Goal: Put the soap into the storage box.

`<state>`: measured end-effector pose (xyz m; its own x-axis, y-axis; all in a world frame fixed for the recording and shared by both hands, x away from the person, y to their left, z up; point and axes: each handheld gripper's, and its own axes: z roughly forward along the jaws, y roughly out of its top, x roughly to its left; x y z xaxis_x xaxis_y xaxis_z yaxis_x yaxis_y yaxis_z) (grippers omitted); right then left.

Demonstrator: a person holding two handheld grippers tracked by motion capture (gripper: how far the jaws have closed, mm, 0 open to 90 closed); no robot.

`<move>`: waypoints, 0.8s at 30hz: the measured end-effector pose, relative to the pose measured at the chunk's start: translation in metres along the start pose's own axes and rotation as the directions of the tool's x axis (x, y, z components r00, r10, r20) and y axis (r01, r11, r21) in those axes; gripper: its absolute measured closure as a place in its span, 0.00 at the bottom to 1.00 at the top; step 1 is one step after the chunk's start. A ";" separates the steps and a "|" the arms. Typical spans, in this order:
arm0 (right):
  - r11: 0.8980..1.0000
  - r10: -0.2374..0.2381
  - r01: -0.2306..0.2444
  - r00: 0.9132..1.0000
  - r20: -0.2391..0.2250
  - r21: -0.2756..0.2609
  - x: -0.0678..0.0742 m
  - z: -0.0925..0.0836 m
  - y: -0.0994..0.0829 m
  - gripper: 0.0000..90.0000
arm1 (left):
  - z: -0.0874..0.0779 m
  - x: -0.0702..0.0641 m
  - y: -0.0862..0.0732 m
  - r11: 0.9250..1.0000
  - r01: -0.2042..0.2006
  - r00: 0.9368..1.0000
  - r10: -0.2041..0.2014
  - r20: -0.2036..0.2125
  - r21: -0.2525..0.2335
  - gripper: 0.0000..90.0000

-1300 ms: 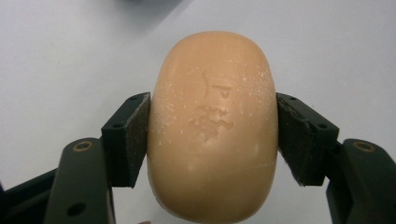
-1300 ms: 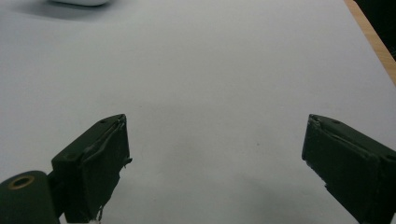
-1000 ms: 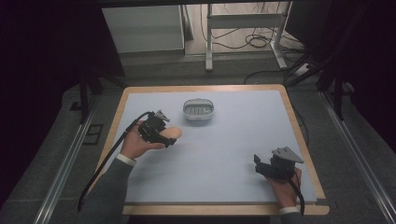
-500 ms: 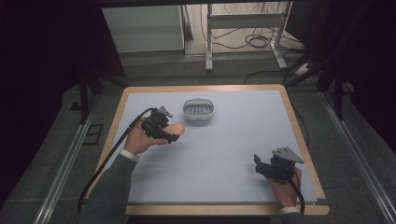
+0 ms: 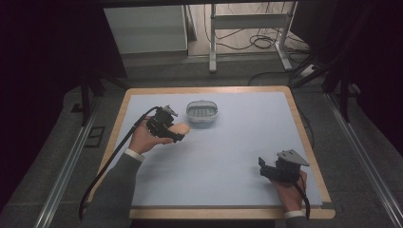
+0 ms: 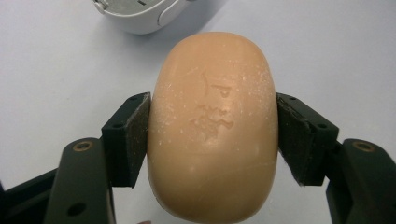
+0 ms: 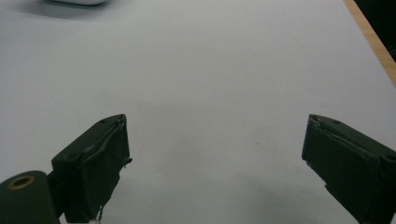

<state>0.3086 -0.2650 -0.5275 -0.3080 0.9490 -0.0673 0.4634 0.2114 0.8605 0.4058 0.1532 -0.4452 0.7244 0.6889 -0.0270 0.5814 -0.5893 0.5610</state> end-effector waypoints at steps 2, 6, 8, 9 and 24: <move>1.000 0.000 0.000 1.000 0.000 0.000 0.000 0.000 0.000 0.08 | 0.001 0.001 0.002 1.000 -0.004 1.000 0.004 0.000 0.001 0.36; 1.000 0.001 -0.001 1.000 0.001 -0.002 0.000 0.000 0.000 0.09 | 0.002 0.002 0.006 1.000 -0.004 1.000 0.004 0.003 -0.002 0.36; 1.000 0.001 -0.001 1.000 0.001 -0.003 0.000 0.000 0.000 0.09 | 0.002 0.003 0.007 1.000 -0.005 1.000 0.005 0.002 -0.004 0.36; 1.000 0.001 -0.001 1.000 0.001 -0.003 0.000 0.000 0.000 0.09 | 0.003 0.003 0.008 1.000 -0.003 1.000 0.003 0.001 -0.004 0.36; 1.000 0.006 -0.006 1.000 -0.001 0.001 -0.001 0.000 0.000 0.09 | 0.008 0.006 0.021 1.000 -0.007 1.000 0.007 -0.001 0.002 0.36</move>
<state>0.3088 -0.2657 -0.5274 -0.3064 0.9499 -0.0618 0.4657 0.2062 0.8606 0.4260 0.1415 -0.4403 0.7283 0.6849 -0.0219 0.5766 -0.5952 0.5596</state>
